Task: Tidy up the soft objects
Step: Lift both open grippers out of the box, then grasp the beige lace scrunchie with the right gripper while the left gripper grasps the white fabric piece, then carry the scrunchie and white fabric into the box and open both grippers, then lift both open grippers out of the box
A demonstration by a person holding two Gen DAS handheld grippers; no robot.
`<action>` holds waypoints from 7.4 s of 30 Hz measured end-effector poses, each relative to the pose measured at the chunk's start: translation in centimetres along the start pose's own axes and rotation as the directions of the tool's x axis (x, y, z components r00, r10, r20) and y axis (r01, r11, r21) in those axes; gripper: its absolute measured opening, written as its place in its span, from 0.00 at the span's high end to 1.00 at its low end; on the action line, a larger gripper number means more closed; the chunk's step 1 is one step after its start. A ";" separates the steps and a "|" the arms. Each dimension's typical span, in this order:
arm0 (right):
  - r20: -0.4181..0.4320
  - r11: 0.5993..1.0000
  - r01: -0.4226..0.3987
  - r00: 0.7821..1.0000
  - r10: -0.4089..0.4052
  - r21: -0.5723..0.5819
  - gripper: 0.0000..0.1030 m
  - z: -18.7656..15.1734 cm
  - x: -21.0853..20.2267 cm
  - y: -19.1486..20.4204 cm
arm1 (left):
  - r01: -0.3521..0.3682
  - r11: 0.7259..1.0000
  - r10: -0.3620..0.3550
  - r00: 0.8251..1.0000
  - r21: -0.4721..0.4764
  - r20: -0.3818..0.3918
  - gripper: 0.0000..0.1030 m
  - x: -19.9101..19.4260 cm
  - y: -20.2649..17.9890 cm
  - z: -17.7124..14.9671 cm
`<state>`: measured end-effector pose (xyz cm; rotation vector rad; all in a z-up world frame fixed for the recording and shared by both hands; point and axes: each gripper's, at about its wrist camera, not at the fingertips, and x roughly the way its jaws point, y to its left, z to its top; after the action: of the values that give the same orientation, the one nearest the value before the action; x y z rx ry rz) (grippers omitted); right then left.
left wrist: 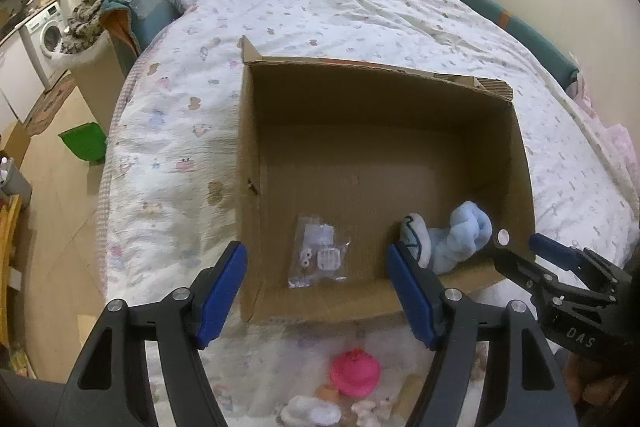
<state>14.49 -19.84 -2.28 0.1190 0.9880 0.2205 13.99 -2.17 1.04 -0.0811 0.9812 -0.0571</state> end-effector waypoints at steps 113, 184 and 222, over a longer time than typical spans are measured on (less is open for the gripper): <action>0.001 0.979 -0.202 0.979 0.202 0.007 0.88 -1.0 -5.0 0.4 | -0.026 0.999 0.026 1.000 0.029 -0.008 0.95 -4.7 1.1 -3.1; 0.076 0.987 -0.123 0.990 0.115 0.108 0.00 2.0 -0.1 -1.5 | -0.040 0.999 0.040 0.999 0.031 0.014 0.31 2.3 -0.5 0.1; 0.000 0.990 -0.043 0.999 0.043 0.134 0.00 -3.4 -4.9 -3.1 | -0.047 0.999 0.047 0.999 -0.022 -0.016 0.31 -3.0 1.1 -4.7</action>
<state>9.45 -23.97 -0.80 0.2626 1.0031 0.1937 8.42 -0.99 0.79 -0.0783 0.9985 -0.0035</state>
